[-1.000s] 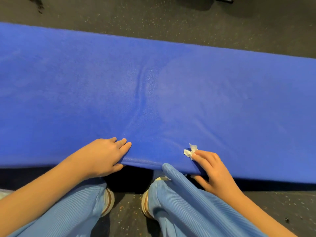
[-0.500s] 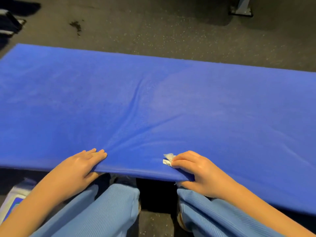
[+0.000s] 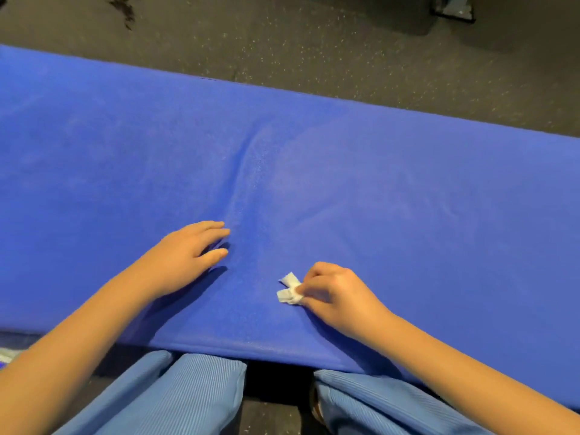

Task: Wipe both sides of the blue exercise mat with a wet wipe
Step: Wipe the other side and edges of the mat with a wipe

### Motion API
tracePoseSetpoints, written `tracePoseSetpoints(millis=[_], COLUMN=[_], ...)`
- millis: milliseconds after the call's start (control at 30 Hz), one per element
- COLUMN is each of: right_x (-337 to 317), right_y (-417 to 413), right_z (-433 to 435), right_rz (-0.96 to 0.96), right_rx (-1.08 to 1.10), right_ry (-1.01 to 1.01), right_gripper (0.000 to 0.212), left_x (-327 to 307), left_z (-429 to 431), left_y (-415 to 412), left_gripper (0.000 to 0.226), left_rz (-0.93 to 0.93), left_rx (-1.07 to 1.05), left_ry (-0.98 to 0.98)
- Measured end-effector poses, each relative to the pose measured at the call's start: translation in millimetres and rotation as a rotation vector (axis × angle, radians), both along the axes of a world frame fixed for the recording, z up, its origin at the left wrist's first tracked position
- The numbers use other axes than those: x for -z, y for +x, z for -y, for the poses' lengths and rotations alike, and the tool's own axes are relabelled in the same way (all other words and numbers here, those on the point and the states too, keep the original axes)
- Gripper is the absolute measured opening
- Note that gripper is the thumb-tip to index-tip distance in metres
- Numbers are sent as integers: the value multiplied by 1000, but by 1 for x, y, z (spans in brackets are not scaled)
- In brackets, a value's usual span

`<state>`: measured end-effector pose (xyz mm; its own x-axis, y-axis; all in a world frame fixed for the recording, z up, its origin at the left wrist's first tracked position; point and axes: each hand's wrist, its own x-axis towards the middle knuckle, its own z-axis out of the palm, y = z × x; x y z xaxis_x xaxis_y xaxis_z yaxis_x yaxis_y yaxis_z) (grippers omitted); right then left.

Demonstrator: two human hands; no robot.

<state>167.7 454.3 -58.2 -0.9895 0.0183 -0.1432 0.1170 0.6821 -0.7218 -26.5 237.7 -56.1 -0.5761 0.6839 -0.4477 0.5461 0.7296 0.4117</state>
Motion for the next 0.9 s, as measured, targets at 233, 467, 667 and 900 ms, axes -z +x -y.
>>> tracePoseSetpoints(millis=[233,467,667,900], right_x=[4,-9,23,24], right_y=[-28,-22,-65,-60], right_z=[10,32,18,22], right_rz=[87,60,12,-2], right_rx=[-96,-341,-18,-174], right_ry=[-34,-83,99,-24], right_gripper=[14,17,27,31], left_x=[46,47,50,50], left_z=[-7,-6,-7,-7], left_y=[22,23,22,21], left_gripper=[90,89,87,86], left_rz=[-123,-125,-142,-151], left_rx=[-84,-87,-83,-76], left_ry=[32,49,52,32])
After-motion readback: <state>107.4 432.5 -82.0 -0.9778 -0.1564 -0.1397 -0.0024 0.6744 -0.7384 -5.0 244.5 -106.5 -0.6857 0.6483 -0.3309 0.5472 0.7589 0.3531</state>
